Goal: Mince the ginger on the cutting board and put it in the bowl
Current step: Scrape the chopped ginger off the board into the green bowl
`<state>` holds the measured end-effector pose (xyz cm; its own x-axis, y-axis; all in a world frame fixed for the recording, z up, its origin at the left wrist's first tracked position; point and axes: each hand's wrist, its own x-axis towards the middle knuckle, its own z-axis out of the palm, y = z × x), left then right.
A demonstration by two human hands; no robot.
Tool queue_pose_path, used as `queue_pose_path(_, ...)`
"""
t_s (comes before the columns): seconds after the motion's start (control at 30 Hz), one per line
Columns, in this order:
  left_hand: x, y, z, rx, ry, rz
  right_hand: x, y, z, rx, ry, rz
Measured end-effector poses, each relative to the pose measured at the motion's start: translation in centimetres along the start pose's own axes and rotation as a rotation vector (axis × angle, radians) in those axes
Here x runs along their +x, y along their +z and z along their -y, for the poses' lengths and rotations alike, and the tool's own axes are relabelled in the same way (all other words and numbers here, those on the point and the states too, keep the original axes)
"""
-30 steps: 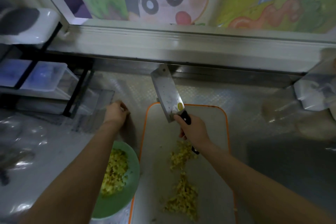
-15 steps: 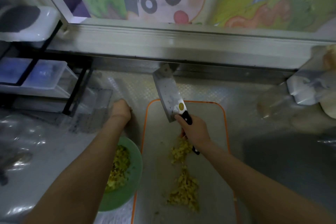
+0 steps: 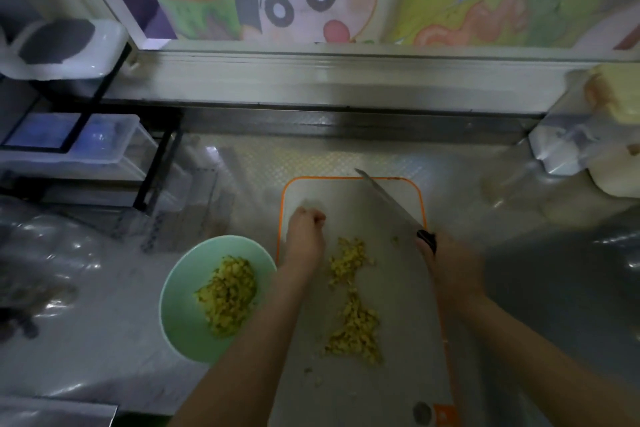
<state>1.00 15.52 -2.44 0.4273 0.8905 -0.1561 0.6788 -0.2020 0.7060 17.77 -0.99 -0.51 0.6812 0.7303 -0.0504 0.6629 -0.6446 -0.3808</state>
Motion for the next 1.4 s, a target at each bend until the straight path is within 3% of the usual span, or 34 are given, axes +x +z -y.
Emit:
queue_pose_path(0.13, -3.8, 2.0, 0.8, 0.079, 0.029, -0.029, -3.1, 0.5, -0.3, -0.073, 0.004, 0.118)
queue_pose_path(0.27, -7.9, 3.1, 1.1, 0.037, 0.075, -0.02, -6.1, 0.3, 0.9, -0.006, -0.177, 0.107)
queue_pose_path(0.4, -10.4, 2.8, 1.2, 0.006, 0.118, 0.024, -7.9, 1.0, 0.6, 0.025, -0.197, 0.306)
queue_pose_path(0.53, -11.7, 1.5, 2.1, 0.076, 0.205, -0.071, -6.0, -0.2, 1.2, 0.0, -0.254, 0.239)
queue_pose_path(0.67, -13.3, 0.6, 3.2, 0.203, 0.111, -0.078, -3.4, 0.3, 2.7, -0.032, -0.265, 0.213)
queue_pose_path(0.8, -14.5, 1.5, 4.3, 0.316, -0.018, -0.029, -3.7, 1.5, 2.8, -0.105, -0.286, 0.306)
queue_pose_path(0.97, -15.2, 3.0, 4.0, 0.076, -0.053, 0.066, -6.2, 1.5, 0.4, 0.012, -0.325, 0.439)
queue_pose_path(1.17, -17.0, 3.8, 2.8, -0.125, 0.145, 0.117, -7.2, -0.7, -1.5, -0.116, -0.401, 0.534)
queue_pose_path(1.27, -17.0, 3.3, 3.0, -0.098, 0.232, 0.007, -7.4, -1.5, -1.7, -0.133, -0.381, 0.505)
queue_pose_path(1.4, -14.3, 2.3, 3.4, -0.022, 0.193, -0.091, -7.3, -1.5, -1.2, 0.027, -0.227, 0.36)
